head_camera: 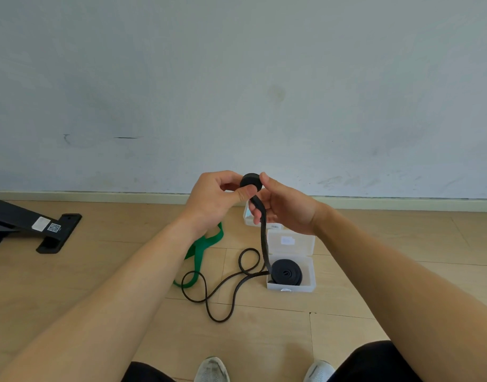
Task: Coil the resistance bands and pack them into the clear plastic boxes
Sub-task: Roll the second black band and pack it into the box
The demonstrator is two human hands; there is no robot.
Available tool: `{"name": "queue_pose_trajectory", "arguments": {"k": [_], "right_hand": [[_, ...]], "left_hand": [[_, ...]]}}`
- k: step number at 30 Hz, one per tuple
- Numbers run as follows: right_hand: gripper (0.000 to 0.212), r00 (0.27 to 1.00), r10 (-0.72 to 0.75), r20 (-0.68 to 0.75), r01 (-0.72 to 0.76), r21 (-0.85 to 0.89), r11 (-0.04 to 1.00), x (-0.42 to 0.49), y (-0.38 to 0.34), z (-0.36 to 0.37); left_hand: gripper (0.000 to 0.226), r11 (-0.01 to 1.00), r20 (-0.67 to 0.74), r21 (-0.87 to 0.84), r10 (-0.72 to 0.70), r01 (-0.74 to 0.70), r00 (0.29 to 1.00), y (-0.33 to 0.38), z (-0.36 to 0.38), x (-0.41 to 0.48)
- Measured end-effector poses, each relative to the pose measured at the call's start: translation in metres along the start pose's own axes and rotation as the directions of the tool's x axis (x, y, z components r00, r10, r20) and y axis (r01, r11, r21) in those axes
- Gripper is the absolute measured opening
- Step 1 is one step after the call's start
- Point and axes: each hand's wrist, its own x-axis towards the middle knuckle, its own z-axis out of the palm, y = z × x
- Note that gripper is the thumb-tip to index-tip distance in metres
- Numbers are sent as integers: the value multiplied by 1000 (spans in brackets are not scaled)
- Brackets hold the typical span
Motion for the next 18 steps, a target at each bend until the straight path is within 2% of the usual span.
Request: {"name": "queue_pose_trajectory", "arguments": {"k": [2,5,7,9,11,13,14,15,18], "right_hand": [[68,999,-9,-38,7,-41,999,0,1,1],[76,993,-19,-114,8,-95,995,-1,0,2],[76,987,-16,-159,-2,-111,994,-2,0,3],[76,982,4,-190,-30,-132,991,0,1,3],[75,982,36,-183,-63,-141,988,1,3,3],[72,986,45,-159,-68,-142,987,1,5,3],[72,987,33,-155,-56,-143,988,1,7,2],[71,988,13,-155,-35,-137,990,1,7,2],[67,988,-36,-149,28,-52,998,2,6,0]], "left_hand": [[4,998,-14,64,27,-26,1000,-1,-4,1],[8,948,-26,306,102,-89,994,-6,-10,4],[10,904,-3,406,147,-133,989,-8,-11,5],[10,824,64,536,179,-186,982,-6,-10,6],[15,701,168,668,183,-248,969,-3,-9,8],[17,598,233,758,127,-261,964,5,-9,9],[17,583,234,774,97,-246,967,7,-9,9],[15,606,218,765,76,-218,973,9,-9,9],[10,825,83,556,63,-99,995,7,-8,5]]}}
